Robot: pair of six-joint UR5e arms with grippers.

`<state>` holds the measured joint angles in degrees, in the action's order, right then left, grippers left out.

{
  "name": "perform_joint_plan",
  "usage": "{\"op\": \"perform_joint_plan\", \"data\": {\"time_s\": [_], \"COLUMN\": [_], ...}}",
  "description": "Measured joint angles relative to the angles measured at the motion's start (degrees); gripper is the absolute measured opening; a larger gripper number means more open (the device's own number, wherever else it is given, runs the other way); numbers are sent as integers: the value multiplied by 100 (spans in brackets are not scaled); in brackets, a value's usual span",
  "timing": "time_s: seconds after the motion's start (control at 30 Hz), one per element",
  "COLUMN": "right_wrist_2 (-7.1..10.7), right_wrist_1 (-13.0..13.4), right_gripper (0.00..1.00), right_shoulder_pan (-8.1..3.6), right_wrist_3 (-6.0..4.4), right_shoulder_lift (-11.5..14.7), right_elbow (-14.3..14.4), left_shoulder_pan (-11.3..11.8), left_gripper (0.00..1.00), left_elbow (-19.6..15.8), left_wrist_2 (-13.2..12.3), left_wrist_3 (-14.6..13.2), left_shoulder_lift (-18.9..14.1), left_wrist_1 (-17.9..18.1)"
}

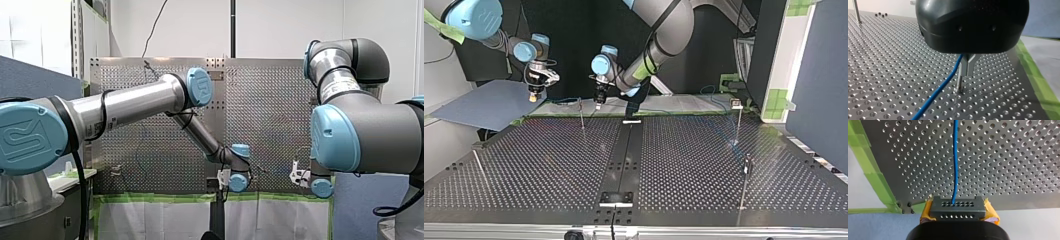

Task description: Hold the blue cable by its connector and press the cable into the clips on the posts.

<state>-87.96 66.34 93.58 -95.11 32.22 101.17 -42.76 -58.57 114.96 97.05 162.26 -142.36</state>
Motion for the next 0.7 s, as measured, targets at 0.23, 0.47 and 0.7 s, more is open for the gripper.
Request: {"op": "perform_joint_plan", "data": {"time_s": [0.23,0.47,0.7], "right_wrist_2": [77,85,90], "right_wrist_1": [21,1,-7], "right_gripper": [0,0,0], "right_shoulder_pan": [-3,5,12], "right_wrist_3": [-134,-167,-215], "right_shoulder_lift": [-60,-102,-114], "right_elbow": [-131,-250,-348], "left_shoulder_pan": [71,193,281], "left_gripper": [0,0,0], "left_elbow": [188,326,433], "left_wrist_2": [-223,-288,-298], "left_wrist_3": [-35,-50,-65], "left_shoulder_lift": [1,1,2], "left_wrist_1": [-18,-133,-265]}}
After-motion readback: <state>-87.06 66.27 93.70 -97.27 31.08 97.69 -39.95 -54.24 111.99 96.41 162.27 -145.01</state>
